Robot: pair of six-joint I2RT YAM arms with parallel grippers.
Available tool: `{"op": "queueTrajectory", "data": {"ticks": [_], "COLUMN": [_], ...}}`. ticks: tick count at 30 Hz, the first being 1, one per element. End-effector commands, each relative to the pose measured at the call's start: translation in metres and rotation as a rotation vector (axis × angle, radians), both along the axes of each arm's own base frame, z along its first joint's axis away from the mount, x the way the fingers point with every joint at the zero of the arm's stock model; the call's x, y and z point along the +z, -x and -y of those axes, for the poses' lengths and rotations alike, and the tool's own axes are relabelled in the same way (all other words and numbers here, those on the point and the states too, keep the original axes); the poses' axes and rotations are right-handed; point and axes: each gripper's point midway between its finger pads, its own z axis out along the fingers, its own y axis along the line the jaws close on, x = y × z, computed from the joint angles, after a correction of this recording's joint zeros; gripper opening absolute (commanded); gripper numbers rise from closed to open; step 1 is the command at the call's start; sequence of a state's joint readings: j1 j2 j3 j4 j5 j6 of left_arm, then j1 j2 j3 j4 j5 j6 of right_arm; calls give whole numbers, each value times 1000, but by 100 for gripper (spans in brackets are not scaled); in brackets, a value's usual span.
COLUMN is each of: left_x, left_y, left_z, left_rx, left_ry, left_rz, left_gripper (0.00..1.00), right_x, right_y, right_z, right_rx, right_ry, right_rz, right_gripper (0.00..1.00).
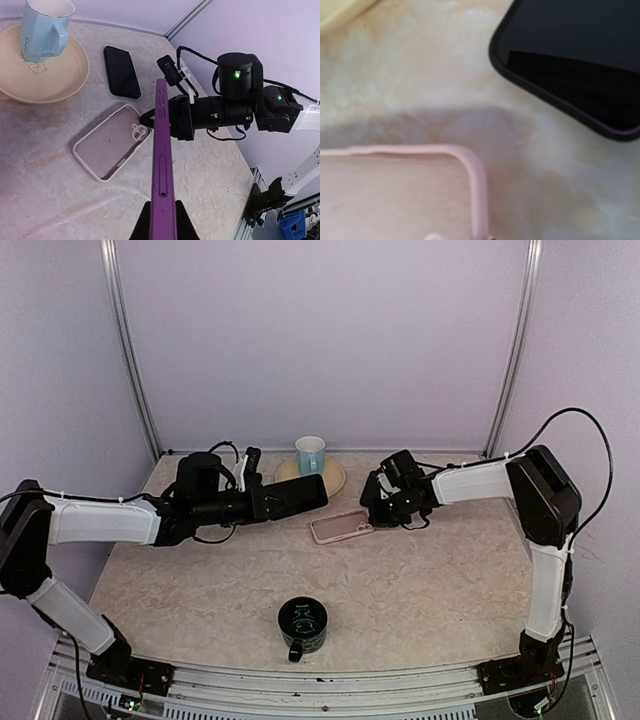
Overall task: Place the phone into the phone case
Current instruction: Move the phone case to the center of the board, then install the phone on the phone case.
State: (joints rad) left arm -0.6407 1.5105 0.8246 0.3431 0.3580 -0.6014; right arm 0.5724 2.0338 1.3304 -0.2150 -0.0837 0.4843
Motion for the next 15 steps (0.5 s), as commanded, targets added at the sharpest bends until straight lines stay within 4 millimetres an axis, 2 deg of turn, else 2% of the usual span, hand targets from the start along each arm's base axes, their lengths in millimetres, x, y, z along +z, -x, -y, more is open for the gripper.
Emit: {"op": "queueTrajectory", "data": {"ticks": [1, 5, 9, 12, 15], "left_x": [36, 37, 38, 36, 34], "left_y": [-4, -4, -4, -4, -4], "left_z": [-5, -7, -6, -6, -6], "left_rx": [11, 16, 15, 16, 17], "left_ry": [70, 73, 79, 79, 80], "left_rz": [92, 95, 94, 90, 86], "left_gripper": [0, 0, 0, 0, 0], "right_x": [5, 7, 11, 21, 33], "right_y": [-7, -4, -2, -9, -23], "right_z": [-17, -28, -34, -34, -35], "right_rx": [-16, 14, 41, 47, 52], "right_ry": [-36, -48, -57, -43, -10], "right_rz": [26, 21, 24, 60, 91], "right_gripper": [13, 20, 22, 20, 20]}}
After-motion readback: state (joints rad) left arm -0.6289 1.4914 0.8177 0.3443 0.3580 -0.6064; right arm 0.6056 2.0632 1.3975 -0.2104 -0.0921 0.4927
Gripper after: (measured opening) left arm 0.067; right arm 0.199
